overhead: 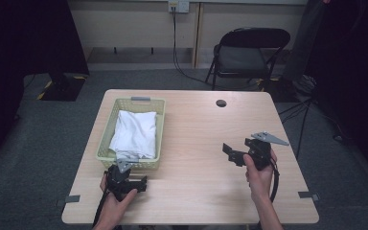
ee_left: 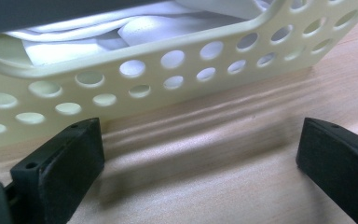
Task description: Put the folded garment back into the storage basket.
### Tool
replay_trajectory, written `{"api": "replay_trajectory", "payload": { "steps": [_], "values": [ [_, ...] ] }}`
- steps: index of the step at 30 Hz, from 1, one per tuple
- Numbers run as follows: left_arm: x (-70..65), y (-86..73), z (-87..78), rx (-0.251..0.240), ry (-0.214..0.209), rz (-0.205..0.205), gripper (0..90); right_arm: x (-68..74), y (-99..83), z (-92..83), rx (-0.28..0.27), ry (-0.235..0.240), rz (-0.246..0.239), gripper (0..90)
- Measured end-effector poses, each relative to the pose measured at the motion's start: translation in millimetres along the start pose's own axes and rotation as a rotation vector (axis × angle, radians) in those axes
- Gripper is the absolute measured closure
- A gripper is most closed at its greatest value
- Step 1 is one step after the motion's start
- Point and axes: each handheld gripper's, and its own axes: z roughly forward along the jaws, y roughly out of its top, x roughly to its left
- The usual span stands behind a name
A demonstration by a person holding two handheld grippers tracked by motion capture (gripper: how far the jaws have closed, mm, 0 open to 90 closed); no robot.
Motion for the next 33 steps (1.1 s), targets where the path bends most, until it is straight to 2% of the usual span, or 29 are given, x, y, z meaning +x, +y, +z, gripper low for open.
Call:
{"api": "replay_trajectory", "payload": {
  "steps": [4,13,21,30,33],
  "values": [
    [0.0,0.0,0.0,0.000,0.000,0.001,0.2,-5.3,-8.0,-0.8,0.021,-0.038,-0.003,4.6],
    [0.0,0.0,0.0,0.000,0.000,0.001,0.2,-13.0,-28.1,1.7,0.053,-0.085,0.006,5.2],
    [0.0,0.0,0.0,0.000,0.000,0.000,0.1,-13.6,-43.9,12.7,0.101,-0.137,-0.013,5.3],
    [0.0,0.0,0.0,0.000,0.000,0.000,0.1,-17.8,-66.0,31.5,0.189,-0.217,-0.028,5.0],
    [0.0,0.0,0.0,0.000,0.000,0.000,0.1,-18.4,-72.7,37.0,0.211,-0.267,-0.049,5.1]
  ]
}}
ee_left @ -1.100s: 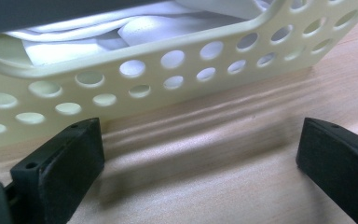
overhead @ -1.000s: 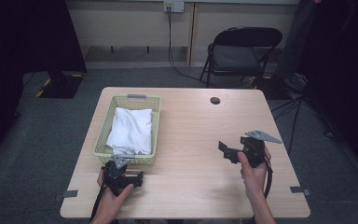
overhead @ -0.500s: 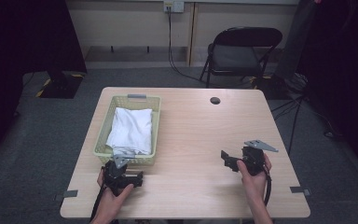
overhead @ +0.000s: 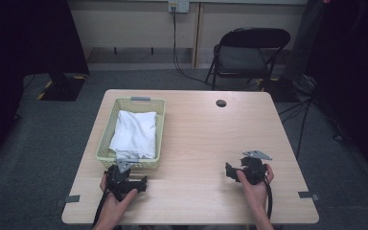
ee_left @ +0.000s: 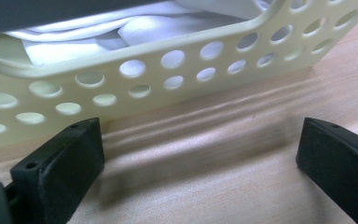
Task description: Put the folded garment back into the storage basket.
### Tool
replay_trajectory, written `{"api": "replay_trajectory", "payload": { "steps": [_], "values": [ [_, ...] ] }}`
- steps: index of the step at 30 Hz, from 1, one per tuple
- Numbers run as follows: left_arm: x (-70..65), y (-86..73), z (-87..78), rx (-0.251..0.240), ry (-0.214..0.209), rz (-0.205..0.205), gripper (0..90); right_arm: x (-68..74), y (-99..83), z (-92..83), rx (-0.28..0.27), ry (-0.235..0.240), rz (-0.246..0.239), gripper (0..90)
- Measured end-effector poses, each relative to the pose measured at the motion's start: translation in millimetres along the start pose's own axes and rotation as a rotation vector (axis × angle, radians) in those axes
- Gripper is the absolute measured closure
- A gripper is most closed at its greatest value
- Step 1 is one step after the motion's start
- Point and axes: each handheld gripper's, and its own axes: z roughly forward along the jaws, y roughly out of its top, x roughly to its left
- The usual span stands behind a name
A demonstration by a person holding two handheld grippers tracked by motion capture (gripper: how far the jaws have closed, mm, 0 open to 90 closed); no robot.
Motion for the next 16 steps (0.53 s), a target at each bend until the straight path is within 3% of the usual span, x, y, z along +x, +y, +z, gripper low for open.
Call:
{"api": "replay_trajectory", "payload": {
  "steps": [6,16],
  "values": [
    [0.0,-0.1,-0.1,0.000,0.000,0.000,0.1,0.9,-9.1,11.5,0.053,-0.041,-0.002,3.8],
    [0.0,-0.1,-0.1,0.000,0.000,0.001,0.1,0.9,-10.9,12.8,0.035,-0.051,0.004,2.4]
  ]
}}
